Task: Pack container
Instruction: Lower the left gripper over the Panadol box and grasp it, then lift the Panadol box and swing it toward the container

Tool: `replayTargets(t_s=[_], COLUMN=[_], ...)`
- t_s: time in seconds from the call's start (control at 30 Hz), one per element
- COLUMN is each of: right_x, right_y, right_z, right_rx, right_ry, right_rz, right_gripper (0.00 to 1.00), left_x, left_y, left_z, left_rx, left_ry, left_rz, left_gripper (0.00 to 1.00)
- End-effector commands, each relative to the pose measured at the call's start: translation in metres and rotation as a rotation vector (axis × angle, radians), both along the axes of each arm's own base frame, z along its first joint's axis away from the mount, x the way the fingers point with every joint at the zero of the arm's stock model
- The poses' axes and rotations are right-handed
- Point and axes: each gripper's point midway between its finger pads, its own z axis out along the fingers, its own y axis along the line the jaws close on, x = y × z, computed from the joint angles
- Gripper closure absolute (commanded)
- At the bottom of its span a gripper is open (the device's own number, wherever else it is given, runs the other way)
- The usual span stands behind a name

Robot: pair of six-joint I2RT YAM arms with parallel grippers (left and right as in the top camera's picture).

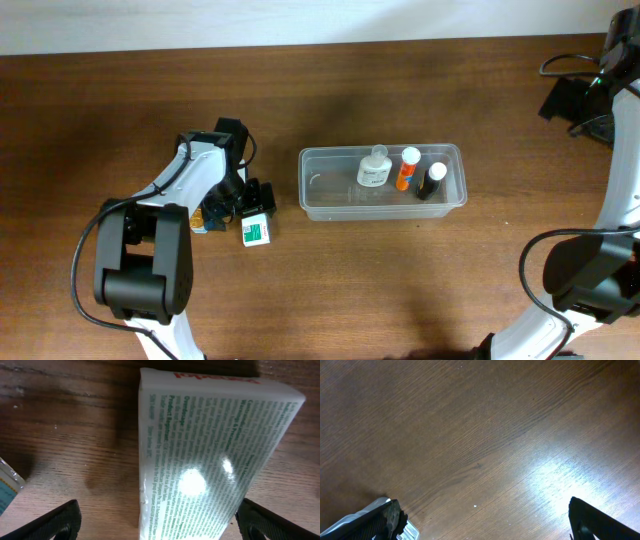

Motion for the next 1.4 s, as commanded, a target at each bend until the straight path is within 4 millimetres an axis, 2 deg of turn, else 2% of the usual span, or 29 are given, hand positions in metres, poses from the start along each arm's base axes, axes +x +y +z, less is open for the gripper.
replayTargets(t_s=[0.0,0.33,0.43,0.63,0.67,0.77,1.0,1.23,1.37], right_x=[-0.002,-0.002,-0.002,-0.002,-0.002,-0.002,-0.002,-0.002,-0.002], right_y=[-0.001,-0.001,-0.001,-0.001,-0.001,-0.001,-0.001,-0.001,-0.001], right_z=[0.002,0.002,0.002,0.002,0.002,0.002,0.002,0.002,0.002], right_rx=[-0.004,-0.004,-0.004,-0.004,-0.004,-0.004,-0.004,-0.004,-0.004], right_ry=[-0.004,-0.004,-0.004,-0.004,-0.004,-0.004,-0.004,-0.004,-0.004], right_rz=[-0.012,-0.012,-0.012,-0.012,-0.012,-0.012,-0.012,-0.012,-0.012], right_gripper=[0.02,0.02,0.02,0.02,0.02,0.02,0.02,0.02,0.01], left_x=[0.001,0.001,0.000,0.000,0.000,0.000,0.002,0.019,0.032], left_y=[-0.003,0.005,0.005,0.005,0.005,0.005,0.005,0.001,-0.001], left_z=[-0.003,-0.010,-0.014,-0.014,-0.014,-0.014,-0.013,0.003,0.023], left_rx=[0.000,0.049,0.051,0.051,0.051,0.051,0.050,0.039,0.035], left_ry=[0.011,0.011,0.022,0.024,0.024,0.023,0.017,-0.022,-0.047], left_rz=[0.004,-0.037,-0.038,-0.038,-0.038,-0.038,-0.038,-0.062,-0.062], left_gripper=[0.01,0.02,0.07,0.11,0.19,0.25,0.48,0.50,0.50])
